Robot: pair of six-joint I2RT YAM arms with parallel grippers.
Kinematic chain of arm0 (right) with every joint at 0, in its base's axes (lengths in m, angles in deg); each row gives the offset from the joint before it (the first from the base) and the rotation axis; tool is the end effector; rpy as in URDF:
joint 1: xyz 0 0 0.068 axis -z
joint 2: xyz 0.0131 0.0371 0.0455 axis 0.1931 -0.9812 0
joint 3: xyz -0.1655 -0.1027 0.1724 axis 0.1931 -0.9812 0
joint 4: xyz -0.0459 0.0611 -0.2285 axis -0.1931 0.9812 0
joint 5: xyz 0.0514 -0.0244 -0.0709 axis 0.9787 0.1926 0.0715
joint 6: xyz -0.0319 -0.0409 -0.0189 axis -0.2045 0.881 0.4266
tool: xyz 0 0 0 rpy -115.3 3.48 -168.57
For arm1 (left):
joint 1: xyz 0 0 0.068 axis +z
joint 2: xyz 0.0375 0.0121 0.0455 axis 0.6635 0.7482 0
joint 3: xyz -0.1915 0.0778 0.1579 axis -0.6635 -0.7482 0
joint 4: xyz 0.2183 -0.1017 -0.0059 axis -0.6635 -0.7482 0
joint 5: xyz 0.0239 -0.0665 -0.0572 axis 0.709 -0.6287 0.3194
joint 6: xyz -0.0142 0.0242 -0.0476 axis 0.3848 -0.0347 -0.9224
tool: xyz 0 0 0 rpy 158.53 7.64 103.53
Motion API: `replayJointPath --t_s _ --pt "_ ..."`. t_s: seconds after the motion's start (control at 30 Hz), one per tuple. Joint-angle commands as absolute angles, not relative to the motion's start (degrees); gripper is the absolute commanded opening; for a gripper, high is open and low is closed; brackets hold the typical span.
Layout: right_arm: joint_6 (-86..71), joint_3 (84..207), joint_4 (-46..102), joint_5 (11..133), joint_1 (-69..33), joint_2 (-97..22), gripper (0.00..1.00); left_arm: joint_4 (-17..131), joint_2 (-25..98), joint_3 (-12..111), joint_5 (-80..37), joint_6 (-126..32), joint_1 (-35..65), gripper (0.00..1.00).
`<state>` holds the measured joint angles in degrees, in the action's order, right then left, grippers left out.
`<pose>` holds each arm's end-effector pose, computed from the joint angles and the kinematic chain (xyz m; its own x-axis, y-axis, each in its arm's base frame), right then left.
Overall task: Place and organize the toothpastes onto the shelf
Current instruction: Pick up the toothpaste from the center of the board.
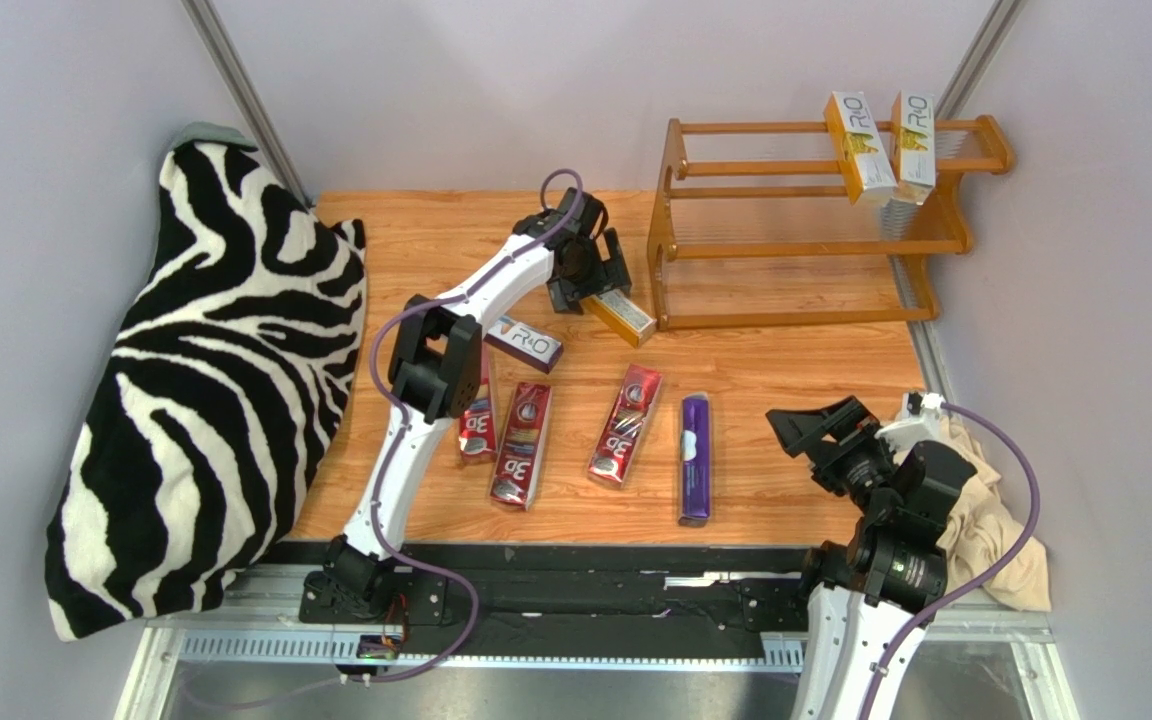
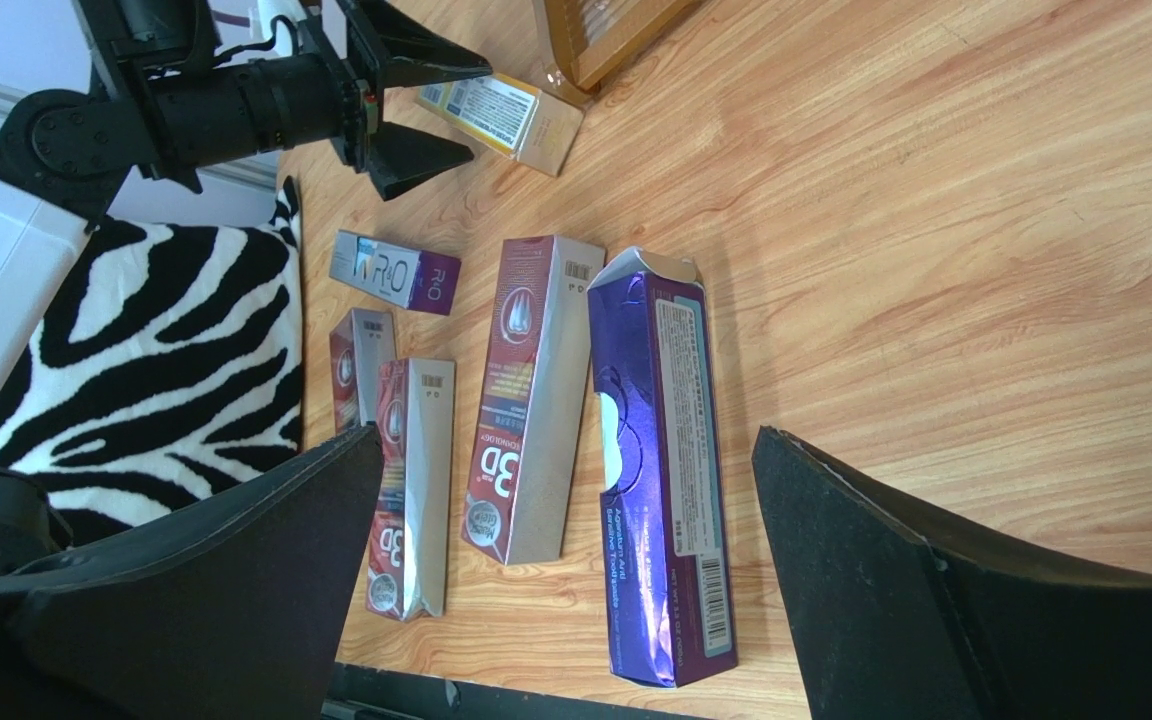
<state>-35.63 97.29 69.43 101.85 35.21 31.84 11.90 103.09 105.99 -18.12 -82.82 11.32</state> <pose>0.0693 -0.0061 0.2364 -0.4277 0.6910 -0.5827 0.0917 0.6745 0.7326 0.4391 -0.2597 0.1803 -0.8878 -0.3284 -0.3225 -0.1603 0.8774 -0.4521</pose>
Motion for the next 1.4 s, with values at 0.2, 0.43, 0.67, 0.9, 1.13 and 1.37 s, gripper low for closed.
replayJointPath --t_s 0.2,0.43,0.67,0.9,1.13,1.37 --pt "-34.1 98.2 70.4 104.8 35.4 32.3 0.99 8.4 109.7 115.3 -22.0 -83.7 12.6 0.98" --pt "-34.0 97.5 70.8 105.3 35.4 32.6 0.98 7.8 111.5 117.9 -25.0 -82.3 13.4 0.71" --pt "-34.0 98.1 71.0 105.3 35.4 32.4 0.98 7.1 110.1 115.1 -25.5 -79.4 13.4 0.54" --pt "-33.7 98.5 72.1 106.6 35.4 33.5 0.98 12.8 101.2 101.3 -26.1 -75.6 13.4 0.50" --pt "-34.9 98.7 71.4 109.9 35.4 34.1 0.98 21.3 87.4 80.6 -26.7 -74.0 13.4 0.48" --pt "-37.2 100.2 69.1 112.9 35.4 33.4 0.98 25.4 73.3 68.5 -28.3 -72.5 12.1 0.47"
